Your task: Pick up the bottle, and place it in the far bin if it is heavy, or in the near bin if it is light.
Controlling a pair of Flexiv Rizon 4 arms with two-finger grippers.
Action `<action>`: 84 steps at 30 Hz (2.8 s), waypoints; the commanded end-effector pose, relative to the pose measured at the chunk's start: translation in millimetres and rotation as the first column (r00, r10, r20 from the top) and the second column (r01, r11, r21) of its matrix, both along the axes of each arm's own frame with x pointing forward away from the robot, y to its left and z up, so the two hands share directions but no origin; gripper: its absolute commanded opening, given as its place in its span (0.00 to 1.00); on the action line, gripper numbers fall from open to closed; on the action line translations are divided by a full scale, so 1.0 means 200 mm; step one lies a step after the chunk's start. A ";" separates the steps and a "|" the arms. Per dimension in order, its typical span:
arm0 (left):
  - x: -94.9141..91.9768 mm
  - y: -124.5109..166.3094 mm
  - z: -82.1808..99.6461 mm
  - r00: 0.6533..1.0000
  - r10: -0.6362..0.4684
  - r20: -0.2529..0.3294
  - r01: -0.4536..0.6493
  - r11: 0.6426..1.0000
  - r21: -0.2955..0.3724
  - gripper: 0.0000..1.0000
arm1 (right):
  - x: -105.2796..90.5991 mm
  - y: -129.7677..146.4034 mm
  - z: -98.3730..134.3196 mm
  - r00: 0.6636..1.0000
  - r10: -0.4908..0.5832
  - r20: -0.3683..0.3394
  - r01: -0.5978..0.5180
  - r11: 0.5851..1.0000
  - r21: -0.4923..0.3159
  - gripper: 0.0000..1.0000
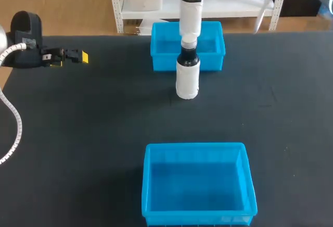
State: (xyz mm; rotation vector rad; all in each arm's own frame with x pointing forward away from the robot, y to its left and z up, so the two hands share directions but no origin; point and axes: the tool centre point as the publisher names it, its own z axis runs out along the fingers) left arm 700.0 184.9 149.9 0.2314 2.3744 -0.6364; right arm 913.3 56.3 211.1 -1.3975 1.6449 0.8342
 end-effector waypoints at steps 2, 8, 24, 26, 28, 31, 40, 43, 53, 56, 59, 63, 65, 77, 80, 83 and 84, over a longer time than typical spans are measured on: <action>0.00 0.00 0.00 1.000 0.000 0.000 0.000 1.000 0.000 1.00 | 0.07 0.06 -0.01 0.988 0.137 -0.071 -0.137 0.991 0.013 0.00; 0.00 0.00 0.00 1.000 0.000 0.000 0.000 1.000 0.000 1.00 | 0.08 0.14 -0.05 0.984 0.159 -0.078 -0.158 0.987 0.015 0.00; 0.00 0.00 0.00 1.000 0.000 0.000 0.000 1.000 0.000 1.00 | 0.10 0.27 -0.16 0.976 0.192 -0.108 -0.189 0.981 0.031 0.00; 0.00 0.00 0.00 1.000 0.000 0.000 0.000 1.000 0.000 1.00 | 0.10 0.28 -0.18 0.974 0.195 -0.114 -0.193 0.981 0.032 0.00; 0.00 0.00 0.00 1.000 0.000 0.000 0.000 1.000 0.000 1.00 | 0.09 0.28 -0.19 0.973 0.197 -0.119 -0.194 0.980 0.031 0.00; 0.00 0.00 0.00 1.000 0.000 0.000 0.000 1.000 0.000 1.00 | 0.09 0.28 -0.22 0.972 0.197 -0.128 -0.195 0.980 0.031 0.00; 0.00 0.00 0.00 1.000 0.000 0.000 0.000 1.000 0.000 1.00 | 0.08 0.28 -0.29 0.969 0.198 -0.150 -0.196 0.980 0.027 0.00; 0.00 0.00 0.00 1.000 0.000 0.000 0.000 1.000 0.000 1.00 | 0.07 0.28 -0.31 0.968 0.199 -0.155 -0.197 0.980 0.027 0.00; 0.00 0.00 0.00 1.000 0.000 0.000 0.000 1.000 0.000 1.00 | 0.06 0.30 -0.37 0.962 0.209 -0.174 -0.210 0.978 0.013 0.00; 0.00 0.00 0.00 1.000 0.000 0.000 0.000 1.000 0.000 1.00 | 0.05 0.30 -0.39 0.961 0.210 -0.179 -0.212 0.977 0.012 0.00; 0.00 0.00 0.00 1.000 0.000 0.000 0.000 1.000 0.000 1.00 | 0.05 0.31 -0.39 0.961 0.211 -0.181 -0.212 0.977 0.011 0.00; 0.00 0.00 0.00 1.000 0.000 0.000 0.000 1.000 0.000 1.00 | 0.05 0.30 -0.40 0.960 0.209 -0.185 -0.210 0.978 0.010 0.00; 0.00 0.00 0.00 1.000 0.000 0.000 0.000 1.000 0.000 1.00 | 0.06 0.30 -0.41 0.960 0.207 -0.187 -0.209 0.978 0.010 0.00; 0.00 0.00 0.00 1.000 0.000 0.000 0.000 1.000 0.000 1.00 | 0.05 0.31 -0.44 0.959 0.212 -0.189 -0.215 0.977 0.007 0.00; 0.00 0.00 0.00 1.000 0.000 0.000 0.000 1.000 0.000 1.00 | 0.05 0.31 -0.44 0.959 0.211 -0.191 -0.214 0.977 0.006 0.00; 0.00 0.00 0.00 1.000 0.000 0.000 0.000 1.000 0.000 1.00 | 0.05 0.31 -0.45 0.958 0.211 -0.193 -0.215 0.977 0.003 0.00; 0.00 0.00 0.00 1.000 0.000 0.000 0.000 1.000 0.000 1.00 | 0.05 0.31 -0.45 0.958 0.211 -0.193 -0.215 0.977 0.003 0.03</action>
